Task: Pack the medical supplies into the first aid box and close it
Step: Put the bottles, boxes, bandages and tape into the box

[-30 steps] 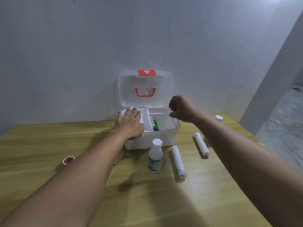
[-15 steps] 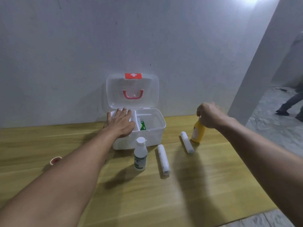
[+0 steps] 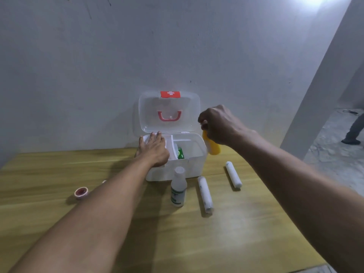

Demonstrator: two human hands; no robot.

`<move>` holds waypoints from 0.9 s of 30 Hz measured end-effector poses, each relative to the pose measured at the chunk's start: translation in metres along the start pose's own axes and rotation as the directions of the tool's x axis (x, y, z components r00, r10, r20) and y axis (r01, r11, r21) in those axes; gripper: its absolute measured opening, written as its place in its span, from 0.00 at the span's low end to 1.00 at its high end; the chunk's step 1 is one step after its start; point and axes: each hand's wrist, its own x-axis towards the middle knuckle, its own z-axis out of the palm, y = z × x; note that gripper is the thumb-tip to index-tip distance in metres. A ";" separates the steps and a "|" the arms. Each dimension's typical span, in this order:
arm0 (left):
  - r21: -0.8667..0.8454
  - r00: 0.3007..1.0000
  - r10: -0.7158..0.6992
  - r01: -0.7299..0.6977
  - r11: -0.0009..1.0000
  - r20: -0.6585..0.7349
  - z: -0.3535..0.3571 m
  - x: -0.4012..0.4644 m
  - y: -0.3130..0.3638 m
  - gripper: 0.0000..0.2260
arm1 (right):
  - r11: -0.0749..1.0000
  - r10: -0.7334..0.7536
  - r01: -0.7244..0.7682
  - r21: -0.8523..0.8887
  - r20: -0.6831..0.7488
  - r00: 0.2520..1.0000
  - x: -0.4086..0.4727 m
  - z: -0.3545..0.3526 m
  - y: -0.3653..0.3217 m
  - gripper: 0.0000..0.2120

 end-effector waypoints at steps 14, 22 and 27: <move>0.051 1.000 0.011 -0.009 0.999 -0.027 0.002 0.002 -0.001 0.30 | 0.939 0.089 -0.133 0.317 0.148 0.985 0.005 0.048 -0.035 0.12; -0.032 0.999 -0.006 0.005 0.999 -0.032 0.002 0.001 -0.001 0.28 | 0.886 0.129 -0.212 0.412 0.220 0.967 -0.003 0.061 -0.026 0.17; -0.037 1.000 -0.003 0.002 0.999 -0.031 0.002 0.000 0.000 0.28 | 0.915 0.102 -0.175 0.363 0.212 0.972 -0.015 0.036 -0.022 0.17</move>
